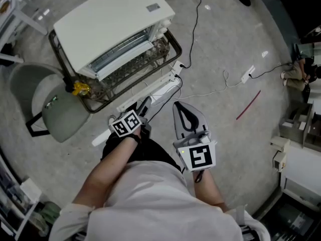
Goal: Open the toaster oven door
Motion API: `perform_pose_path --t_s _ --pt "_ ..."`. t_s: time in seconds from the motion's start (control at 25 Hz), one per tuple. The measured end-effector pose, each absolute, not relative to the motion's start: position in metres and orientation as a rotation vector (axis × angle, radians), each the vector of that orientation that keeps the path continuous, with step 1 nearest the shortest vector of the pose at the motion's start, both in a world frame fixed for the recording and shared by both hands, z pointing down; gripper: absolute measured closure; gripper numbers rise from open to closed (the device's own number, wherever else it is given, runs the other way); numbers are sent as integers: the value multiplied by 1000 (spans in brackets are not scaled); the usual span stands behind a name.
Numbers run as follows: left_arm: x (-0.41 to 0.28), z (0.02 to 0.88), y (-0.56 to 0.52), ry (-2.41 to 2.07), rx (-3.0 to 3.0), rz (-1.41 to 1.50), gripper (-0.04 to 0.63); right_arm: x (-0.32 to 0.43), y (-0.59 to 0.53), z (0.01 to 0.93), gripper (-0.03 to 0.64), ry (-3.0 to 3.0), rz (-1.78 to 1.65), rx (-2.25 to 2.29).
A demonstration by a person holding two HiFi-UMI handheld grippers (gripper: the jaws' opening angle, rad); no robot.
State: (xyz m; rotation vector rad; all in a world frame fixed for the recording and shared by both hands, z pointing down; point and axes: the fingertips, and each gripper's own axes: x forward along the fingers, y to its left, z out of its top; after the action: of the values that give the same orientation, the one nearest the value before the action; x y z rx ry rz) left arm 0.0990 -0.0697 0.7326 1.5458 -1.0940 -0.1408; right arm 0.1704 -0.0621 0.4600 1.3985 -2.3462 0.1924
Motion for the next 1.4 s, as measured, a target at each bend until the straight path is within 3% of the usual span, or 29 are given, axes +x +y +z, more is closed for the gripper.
perform_pose_path --t_s 0.92,1.4 --pt "107 822 -64 -1043 1522 12 181 205 -49 487 595 -2235 245 1464" --pt "134 752 -56 -832 1608 -53 181 177 -62 476 595 -2327 216 1422"
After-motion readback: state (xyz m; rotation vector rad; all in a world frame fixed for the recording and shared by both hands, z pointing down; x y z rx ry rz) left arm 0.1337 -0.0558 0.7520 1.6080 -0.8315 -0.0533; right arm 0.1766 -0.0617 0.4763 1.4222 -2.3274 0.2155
